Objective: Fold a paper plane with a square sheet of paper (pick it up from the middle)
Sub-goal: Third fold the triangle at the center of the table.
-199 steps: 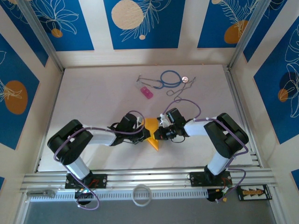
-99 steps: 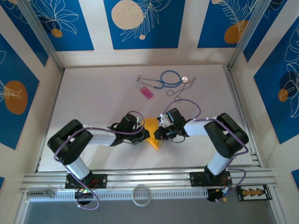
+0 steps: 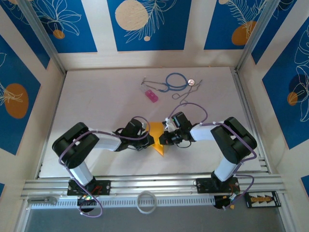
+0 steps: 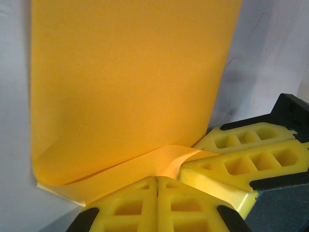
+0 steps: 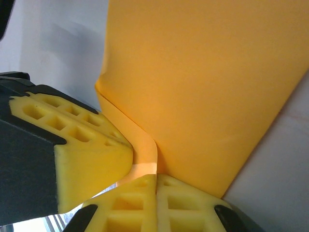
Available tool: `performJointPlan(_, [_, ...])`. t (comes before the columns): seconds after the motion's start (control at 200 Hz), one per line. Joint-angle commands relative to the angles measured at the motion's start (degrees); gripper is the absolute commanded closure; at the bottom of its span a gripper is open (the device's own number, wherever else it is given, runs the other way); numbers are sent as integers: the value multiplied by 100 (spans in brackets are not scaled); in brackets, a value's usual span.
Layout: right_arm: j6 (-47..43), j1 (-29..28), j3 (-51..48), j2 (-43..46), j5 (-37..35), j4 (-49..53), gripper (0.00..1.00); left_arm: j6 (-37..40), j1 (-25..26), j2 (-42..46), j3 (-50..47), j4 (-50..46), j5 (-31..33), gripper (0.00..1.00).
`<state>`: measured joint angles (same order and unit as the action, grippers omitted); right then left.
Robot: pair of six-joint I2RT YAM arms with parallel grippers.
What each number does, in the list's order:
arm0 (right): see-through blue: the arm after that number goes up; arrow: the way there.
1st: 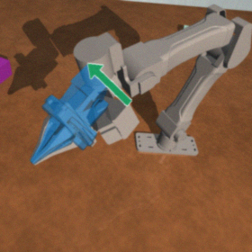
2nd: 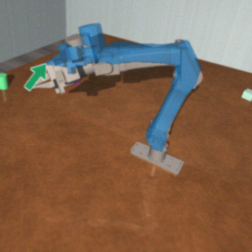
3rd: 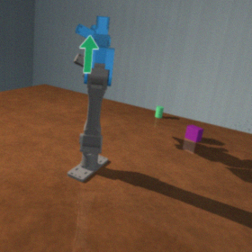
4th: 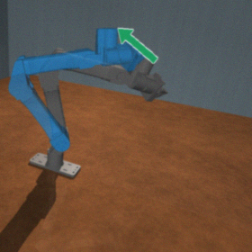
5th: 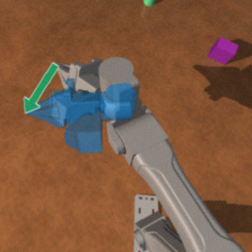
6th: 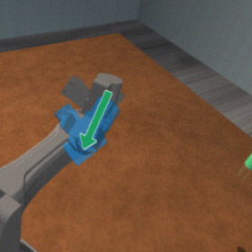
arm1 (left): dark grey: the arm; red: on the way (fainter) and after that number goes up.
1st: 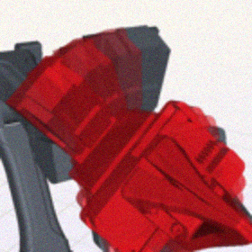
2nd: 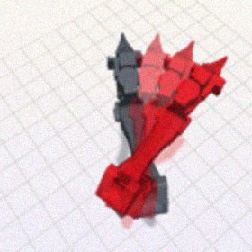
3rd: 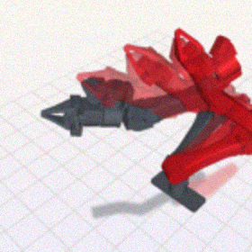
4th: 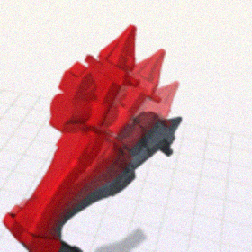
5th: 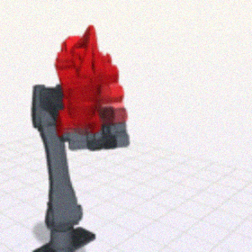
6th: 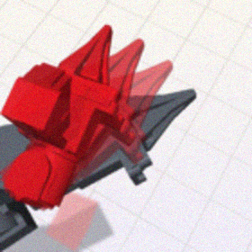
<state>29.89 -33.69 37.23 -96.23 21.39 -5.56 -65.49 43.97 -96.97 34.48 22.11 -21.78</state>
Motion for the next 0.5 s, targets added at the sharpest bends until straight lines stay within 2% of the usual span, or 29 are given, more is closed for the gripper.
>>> performJointPlan(0.0, [-11,-67,59,-61,-50,215,98,133,38,-136,-99,-169,116,100])
performJointPlan(0.075, [17,-59,115,50,-4,296,94,145,40,-149,-99,-202,127,100])
performJointPlan(0.28, [204,-7,150,820,-586,831,70,159,59,-183,-126,-230,159,100])
performJointPlan(0.395, [321,52,58,1292,-727,1094,66,154,56,-183,-126,-225,190,100])
performJointPlan(0.495, [445,23,-75,1561,-402,1037,68,160,59,-185,-117,-216,176,100])
